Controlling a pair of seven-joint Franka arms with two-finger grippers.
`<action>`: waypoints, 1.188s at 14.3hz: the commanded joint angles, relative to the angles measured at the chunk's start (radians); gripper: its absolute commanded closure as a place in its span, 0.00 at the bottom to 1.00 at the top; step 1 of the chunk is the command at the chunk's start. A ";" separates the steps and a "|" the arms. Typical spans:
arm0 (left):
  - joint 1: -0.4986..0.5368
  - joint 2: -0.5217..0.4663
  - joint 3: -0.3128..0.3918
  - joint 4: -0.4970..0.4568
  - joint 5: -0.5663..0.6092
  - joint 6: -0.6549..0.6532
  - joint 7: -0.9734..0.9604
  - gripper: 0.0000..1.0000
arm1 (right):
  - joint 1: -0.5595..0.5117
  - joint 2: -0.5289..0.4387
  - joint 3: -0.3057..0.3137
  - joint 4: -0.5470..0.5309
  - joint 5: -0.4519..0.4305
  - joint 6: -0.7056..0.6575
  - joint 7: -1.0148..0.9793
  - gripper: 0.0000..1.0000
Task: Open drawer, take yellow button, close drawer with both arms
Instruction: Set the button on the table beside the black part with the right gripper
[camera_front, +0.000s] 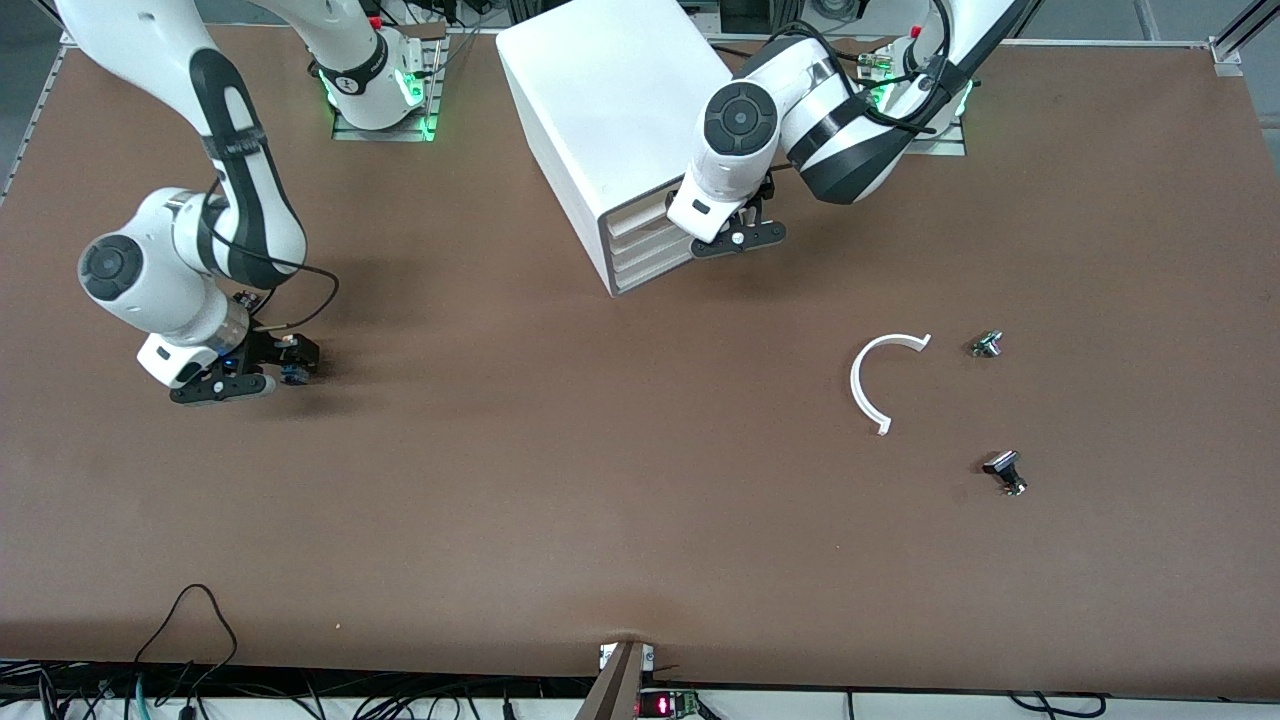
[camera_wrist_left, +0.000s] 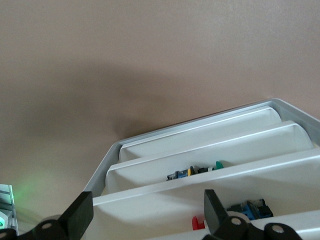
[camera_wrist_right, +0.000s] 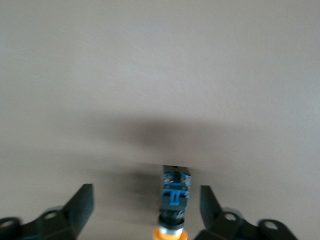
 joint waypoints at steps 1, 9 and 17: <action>-0.022 -0.010 -0.016 -0.020 -0.015 0.006 -0.020 0.02 | 0.016 -0.132 0.004 0.018 0.012 -0.126 -0.028 0.00; 0.090 -0.015 0.001 0.096 0.020 -0.089 0.091 0.02 | 0.019 -0.149 0.001 0.460 -0.121 -0.703 0.124 0.00; 0.373 -0.016 -0.002 0.409 0.117 -0.427 0.593 0.01 | 0.038 -0.150 0.004 0.746 -0.146 -0.954 0.240 0.00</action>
